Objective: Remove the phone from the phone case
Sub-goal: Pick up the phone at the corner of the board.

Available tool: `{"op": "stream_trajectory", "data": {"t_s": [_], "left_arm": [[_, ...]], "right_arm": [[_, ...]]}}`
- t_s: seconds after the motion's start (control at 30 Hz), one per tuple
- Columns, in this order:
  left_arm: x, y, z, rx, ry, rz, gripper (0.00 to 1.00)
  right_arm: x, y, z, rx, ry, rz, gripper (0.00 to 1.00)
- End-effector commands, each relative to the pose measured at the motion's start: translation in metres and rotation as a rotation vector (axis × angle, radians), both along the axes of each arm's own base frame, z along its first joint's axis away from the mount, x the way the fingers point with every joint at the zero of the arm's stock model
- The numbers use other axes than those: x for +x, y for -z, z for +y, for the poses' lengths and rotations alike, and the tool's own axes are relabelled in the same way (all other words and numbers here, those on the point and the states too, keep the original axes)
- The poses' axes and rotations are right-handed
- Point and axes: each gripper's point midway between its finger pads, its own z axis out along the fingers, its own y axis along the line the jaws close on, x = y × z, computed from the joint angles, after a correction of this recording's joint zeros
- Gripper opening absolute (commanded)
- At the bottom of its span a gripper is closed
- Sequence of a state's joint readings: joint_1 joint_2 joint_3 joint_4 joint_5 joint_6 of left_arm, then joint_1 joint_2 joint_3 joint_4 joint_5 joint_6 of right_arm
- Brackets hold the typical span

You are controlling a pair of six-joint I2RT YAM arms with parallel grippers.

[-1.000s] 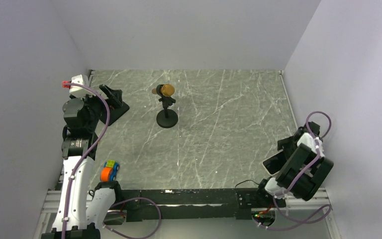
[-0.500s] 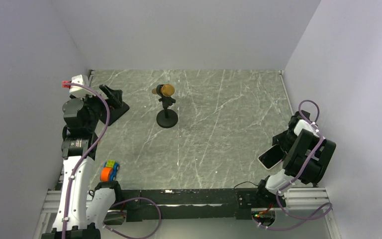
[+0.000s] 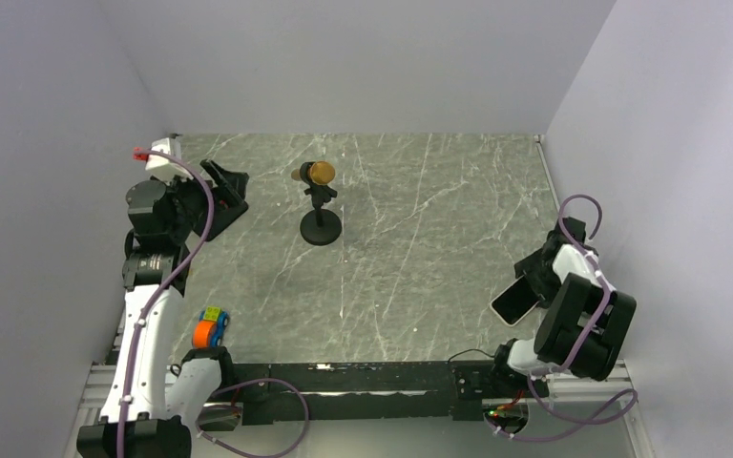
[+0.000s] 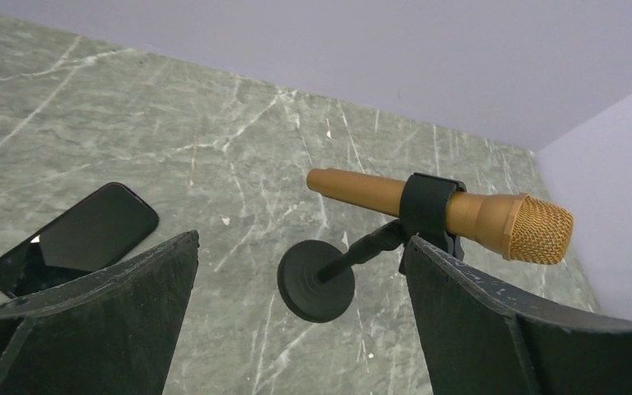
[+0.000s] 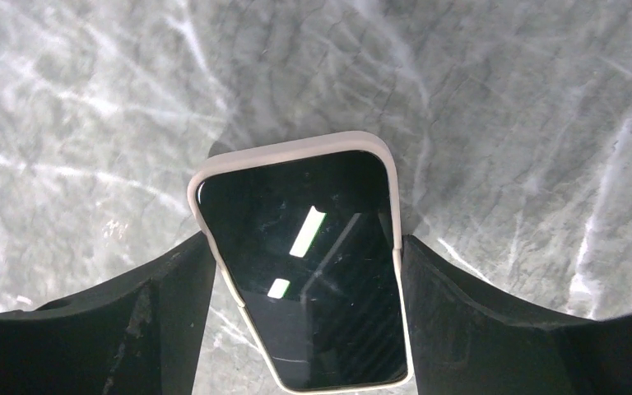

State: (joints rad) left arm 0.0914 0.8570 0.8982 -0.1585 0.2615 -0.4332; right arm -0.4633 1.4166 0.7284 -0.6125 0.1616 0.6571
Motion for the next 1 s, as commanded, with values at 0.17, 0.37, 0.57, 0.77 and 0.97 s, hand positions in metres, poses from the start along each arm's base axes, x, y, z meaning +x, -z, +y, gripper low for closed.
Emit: {"op": "stream_trajectory", "data": {"t_s": [0.17, 0.37, 0.57, 0.77, 0.97], "left_arm": [[-0.003, -0.036, -0.04, 0.034, 0.176, -0.127, 0.99], [-0.015, -0.058, -0.108, 0.145, 0.332, -0.144, 0.99], [-0.032, -0.067, -0.209, 0.208, 0.585, -0.11, 0.99], [-0.049, -0.046, -0.28, 0.275, 0.777, -0.063, 0.87], [-0.079, -0.003, -0.317, 0.332, 0.863, -0.034, 0.81]], "right_arm": [[0.042, -0.033, 0.023, -0.018, -0.224, -0.307, 0.06], [0.062, -0.053, 0.05, -0.057, -0.41, -0.388, 0.0], [0.085, -0.089, 0.101, -0.082, -0.617, -0.573, 0.0], [0.094, -0.133, 0.151, -0.071, -0.763, -0.739, 0.0], [0.095, -0.158, 0.19, -0.003, -0.82, -0.845, 0.0]]}}
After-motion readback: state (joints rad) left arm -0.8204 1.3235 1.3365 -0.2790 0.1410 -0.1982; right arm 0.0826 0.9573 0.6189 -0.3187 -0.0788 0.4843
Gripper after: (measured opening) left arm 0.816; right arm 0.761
